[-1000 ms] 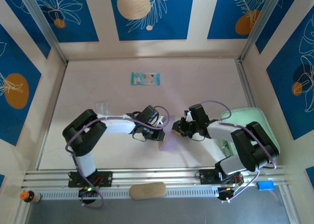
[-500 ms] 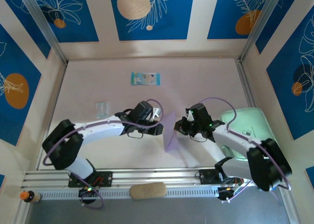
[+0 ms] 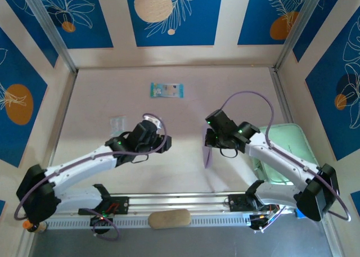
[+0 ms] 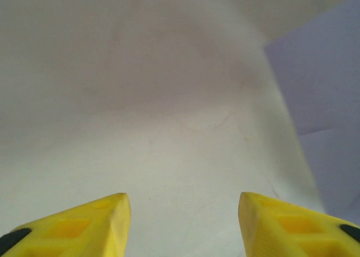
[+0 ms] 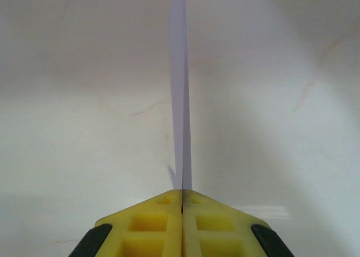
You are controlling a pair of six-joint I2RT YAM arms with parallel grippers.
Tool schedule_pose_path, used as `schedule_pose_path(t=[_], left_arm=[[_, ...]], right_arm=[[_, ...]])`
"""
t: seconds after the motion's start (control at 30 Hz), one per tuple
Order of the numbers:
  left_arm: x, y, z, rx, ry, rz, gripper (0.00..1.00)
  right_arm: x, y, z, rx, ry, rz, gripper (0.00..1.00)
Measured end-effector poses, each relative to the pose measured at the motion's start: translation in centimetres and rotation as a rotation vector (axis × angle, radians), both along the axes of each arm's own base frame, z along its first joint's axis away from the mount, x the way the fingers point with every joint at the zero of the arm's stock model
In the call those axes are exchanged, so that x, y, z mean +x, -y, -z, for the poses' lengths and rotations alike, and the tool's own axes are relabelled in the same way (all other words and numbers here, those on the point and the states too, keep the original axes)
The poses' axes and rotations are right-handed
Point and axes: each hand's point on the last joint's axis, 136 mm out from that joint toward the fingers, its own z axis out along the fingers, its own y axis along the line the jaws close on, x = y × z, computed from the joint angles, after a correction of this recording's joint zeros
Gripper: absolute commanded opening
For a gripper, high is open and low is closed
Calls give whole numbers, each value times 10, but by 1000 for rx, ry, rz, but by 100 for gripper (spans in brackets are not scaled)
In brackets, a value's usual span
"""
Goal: Fold a paper plane with a square sheet of paper (pick it up from the middle)
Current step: Turn over the paper at the center of the table.
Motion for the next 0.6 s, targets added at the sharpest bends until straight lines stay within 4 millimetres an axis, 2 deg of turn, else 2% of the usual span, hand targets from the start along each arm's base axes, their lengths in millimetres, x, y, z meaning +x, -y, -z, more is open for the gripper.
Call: schedule_pose_path(t=[0.17,0.3,0.47,0.6], left_arm=[[0,-43,-13,18,94,-142,72],[-2,-77,-24,35,160,-251,74],[-9,-117,-41,40,233,-386,77],[-17,-143,-45,37,267,-462,77]], right_arm=[[5,14,-6,-279,18,45,7],[12,11,5,-453,0,35,9],[25,-27,33,-550,-38,-38,12],[33,-72,59,-552,-78,-134,17]])
